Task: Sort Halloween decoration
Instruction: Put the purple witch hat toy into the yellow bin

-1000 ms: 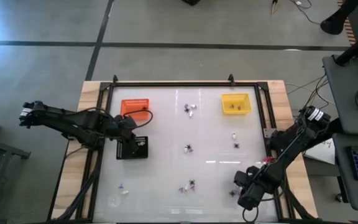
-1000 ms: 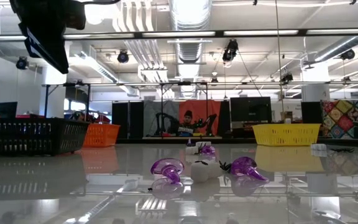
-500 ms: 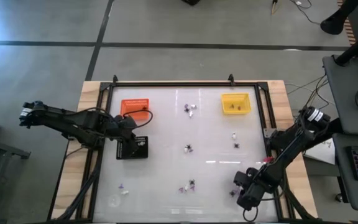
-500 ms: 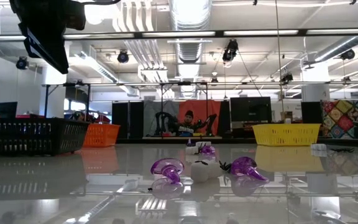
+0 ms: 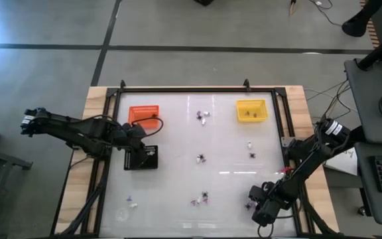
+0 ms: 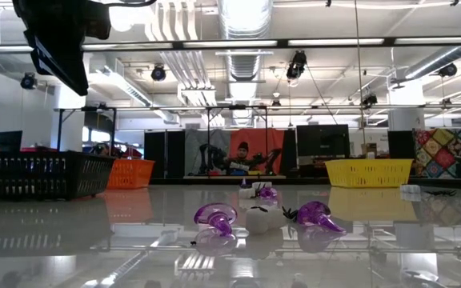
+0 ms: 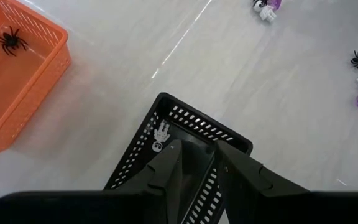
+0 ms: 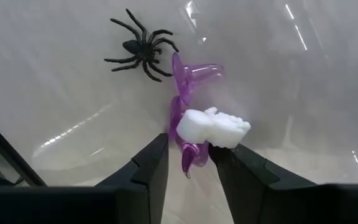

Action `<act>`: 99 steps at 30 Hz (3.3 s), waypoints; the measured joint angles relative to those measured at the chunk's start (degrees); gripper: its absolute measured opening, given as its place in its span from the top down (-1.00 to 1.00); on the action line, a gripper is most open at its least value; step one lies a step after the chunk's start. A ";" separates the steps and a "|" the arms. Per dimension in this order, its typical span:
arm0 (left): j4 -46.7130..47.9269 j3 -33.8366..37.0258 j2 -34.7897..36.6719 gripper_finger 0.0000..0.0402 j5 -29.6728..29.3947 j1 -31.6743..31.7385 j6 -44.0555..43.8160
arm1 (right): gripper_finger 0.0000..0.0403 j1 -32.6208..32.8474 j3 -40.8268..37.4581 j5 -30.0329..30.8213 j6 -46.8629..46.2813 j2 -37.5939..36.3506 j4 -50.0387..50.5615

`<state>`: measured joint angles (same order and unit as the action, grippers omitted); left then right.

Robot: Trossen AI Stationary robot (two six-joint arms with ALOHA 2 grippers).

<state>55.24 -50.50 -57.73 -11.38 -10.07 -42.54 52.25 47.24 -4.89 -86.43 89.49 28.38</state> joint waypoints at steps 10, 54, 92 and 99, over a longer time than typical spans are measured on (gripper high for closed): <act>0.09 0.07 -0.02 0.61 0.00 0.00 0.03 | 0.83 -0.02 -0.04 -1.13 -2.14 -0.25 -0.18; 3.52 0.07 7.11 0.61 -3.25 0.02 13.24 | 0.96 -41.21 9.84 1.17 20.78 -9.67 16.89; 10.42 0.27 10.01 0.61 -8.41 0.07 4.30 | 0.96 -100.61 9.84 0.20 67.50 -11.35 25.77; 10.61 -0.19 8.82 0.61 -9.72 0.07 3.89 | 0.95 -104.07 9.84 0.24 71.40 -5.78 25.52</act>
<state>65.85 -50.69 -48.92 -21.09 -10.00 -38.66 -51.82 57.08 -4.64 -15.04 83.71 53.91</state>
